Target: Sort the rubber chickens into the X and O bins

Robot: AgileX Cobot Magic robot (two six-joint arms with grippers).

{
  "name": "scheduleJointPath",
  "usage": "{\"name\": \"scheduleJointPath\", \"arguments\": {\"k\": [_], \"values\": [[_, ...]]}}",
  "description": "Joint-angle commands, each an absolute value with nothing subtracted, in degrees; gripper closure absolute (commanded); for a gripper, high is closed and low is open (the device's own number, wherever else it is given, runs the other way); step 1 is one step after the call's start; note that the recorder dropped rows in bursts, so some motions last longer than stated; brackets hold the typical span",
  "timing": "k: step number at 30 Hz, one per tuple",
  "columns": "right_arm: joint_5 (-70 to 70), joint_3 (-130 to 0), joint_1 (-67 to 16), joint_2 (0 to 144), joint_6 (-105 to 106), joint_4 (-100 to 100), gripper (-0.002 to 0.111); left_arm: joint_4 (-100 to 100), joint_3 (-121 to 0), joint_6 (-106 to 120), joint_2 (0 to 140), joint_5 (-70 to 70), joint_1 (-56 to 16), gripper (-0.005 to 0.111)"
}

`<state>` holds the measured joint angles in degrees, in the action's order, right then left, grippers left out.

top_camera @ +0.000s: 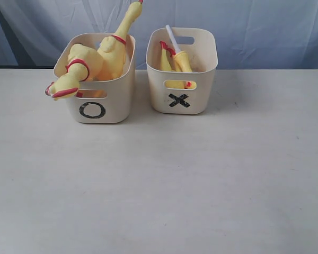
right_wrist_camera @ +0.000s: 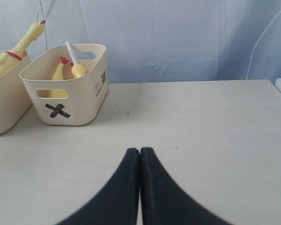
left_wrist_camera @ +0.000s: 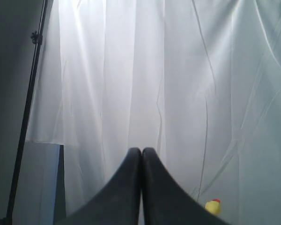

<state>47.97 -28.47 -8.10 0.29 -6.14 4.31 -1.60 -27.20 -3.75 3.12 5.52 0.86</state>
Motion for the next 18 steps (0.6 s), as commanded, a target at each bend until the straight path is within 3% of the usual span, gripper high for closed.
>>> {"name": "scheduleJointPath", "arguments": {"k": [1,18], "values": [[47.70,-28.18,-7.41,0.00,-6.15,4.35,0.108,-1.37,-27.09,-3.81,0.47,5.14,1.07,0.106],[47.70,-28.18,-7.41,0.00,-6.15,4.35,0.108,-1.37,-26.84,-3.81,0.00,4.45,-3.10,0.106]]}}
